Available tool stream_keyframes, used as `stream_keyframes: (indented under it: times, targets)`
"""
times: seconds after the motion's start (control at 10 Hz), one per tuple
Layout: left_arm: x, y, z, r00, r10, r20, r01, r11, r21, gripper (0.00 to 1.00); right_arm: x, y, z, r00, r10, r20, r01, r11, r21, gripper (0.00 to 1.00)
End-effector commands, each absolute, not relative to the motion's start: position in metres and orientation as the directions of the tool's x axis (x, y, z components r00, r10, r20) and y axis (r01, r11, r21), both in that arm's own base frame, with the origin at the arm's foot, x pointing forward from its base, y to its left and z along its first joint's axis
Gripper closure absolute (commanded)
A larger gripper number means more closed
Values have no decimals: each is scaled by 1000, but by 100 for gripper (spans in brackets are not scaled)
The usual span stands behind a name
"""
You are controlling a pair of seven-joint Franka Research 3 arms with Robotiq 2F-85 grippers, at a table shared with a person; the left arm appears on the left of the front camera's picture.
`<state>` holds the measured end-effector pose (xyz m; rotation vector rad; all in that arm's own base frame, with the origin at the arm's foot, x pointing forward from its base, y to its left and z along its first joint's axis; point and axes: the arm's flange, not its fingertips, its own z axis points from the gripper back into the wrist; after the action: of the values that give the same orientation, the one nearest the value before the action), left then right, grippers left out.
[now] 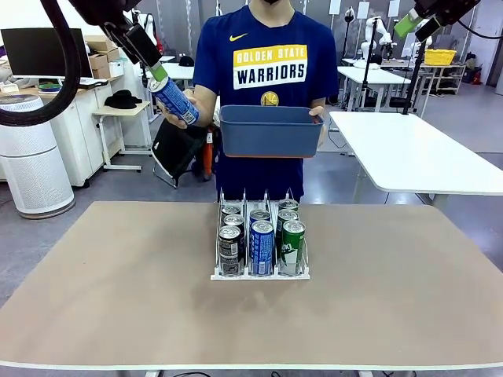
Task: Fill the beverage cans into the dispenser.
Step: Pick up the Ionic drink handed by the human.
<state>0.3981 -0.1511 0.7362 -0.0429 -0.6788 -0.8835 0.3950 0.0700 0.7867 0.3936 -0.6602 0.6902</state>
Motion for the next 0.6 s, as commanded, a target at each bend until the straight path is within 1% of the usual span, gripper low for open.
stream_keyframes:
  times: [0.0, 0.3, 0.4, 0.5]
  targets:
    - [398, -150, 735, 442, -699, 562, 725, 648, 234, 0, 392, 70, 785, 583, 456, 673, -696, 708, 123, 0]
    - [398, -151, 736, 441, -698, 564, 725, 648, 235, 0, 392, 70, 785, 583, 456, 673, -696, 708, 123, 0]
    - [401, -146, 735, 408, -742, 532, 734, 613, 292, 0, 392, 70, 785, 583, 456, 673, -696, 708, 123, 0]
    - [408, -149, 727, 422, -741, 522, 726, 621, 294, 0, 392, 70, 785, 583, 456, 673, -696, 708, 123, 0]
